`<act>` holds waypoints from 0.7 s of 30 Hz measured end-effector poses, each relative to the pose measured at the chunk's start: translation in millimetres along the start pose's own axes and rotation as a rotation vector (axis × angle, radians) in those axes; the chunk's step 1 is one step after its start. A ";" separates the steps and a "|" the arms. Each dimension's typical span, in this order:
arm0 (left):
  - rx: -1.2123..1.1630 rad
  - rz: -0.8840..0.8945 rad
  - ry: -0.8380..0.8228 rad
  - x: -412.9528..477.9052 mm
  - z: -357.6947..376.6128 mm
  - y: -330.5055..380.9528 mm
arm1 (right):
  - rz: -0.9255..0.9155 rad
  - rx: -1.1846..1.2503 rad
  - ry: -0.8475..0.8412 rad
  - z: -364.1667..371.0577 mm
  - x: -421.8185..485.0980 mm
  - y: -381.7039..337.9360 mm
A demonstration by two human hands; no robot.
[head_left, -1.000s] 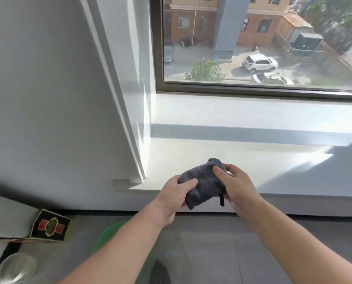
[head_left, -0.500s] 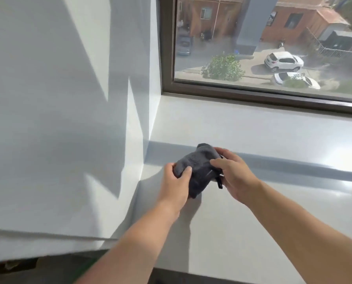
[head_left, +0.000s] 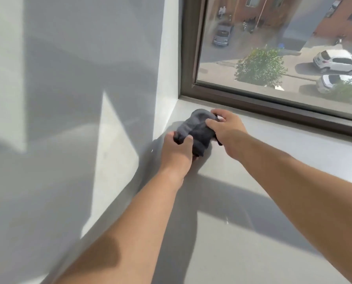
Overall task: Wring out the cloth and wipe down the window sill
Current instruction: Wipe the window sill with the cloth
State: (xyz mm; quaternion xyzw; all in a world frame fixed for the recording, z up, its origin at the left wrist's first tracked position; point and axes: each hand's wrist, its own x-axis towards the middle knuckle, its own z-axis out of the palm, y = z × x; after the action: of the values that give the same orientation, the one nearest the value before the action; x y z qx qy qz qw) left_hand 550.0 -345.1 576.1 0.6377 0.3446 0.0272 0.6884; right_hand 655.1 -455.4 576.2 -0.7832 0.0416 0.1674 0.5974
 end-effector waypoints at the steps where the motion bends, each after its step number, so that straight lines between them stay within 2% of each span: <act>1: 0.014 0.017 0.005 8.4 3.8 4.5 | -0.031 -0.027 -0.014 3.3 16.1 -3.5; 4: 0.266 0.155 0.028 23.2 7.3 3.4 | -0.102 -0.191 -0.024 8.2 48.9 -8.1; 6: 0.487 0.260 0.087 22.0 4.5 -5.5 | -0.207 -0.444 0.019 10.4 56.0 -4.2; 8: 0.798 0.320 0.129 14.2 1.0 -23.4 | -0.391 -0.723 0.046 17.9 52.0 7.2; 11: 1.129 0.357 0.084 -3.0 -1.4 -50.3 | -0.512 -0.939 -0.060 39.5 42.1 19.3; 13: 1.178 0.387 0.084 -12.8 -3.8 -59.8 | -0.532 -1.030 -0.090 56.1 44.6 22.1; 18: 1.233 0.468 0.103 -19.7 -10.2 -68.5 | -0.700 -1.171 -0.030 82.5 48.5 29.5; 21: 1.300 0.476 0.066 -21.5 -10.3 -74.8 | -0.685 -1.192 -0.103 81.3 61.5 28.5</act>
State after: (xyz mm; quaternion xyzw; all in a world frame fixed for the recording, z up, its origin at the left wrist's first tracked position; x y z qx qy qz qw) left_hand 498.3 -360.3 519.0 0.9779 0.1626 -0.0153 0.1309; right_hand 688.1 -378.0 512.0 -0.9380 -0.3359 0.0005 0.0849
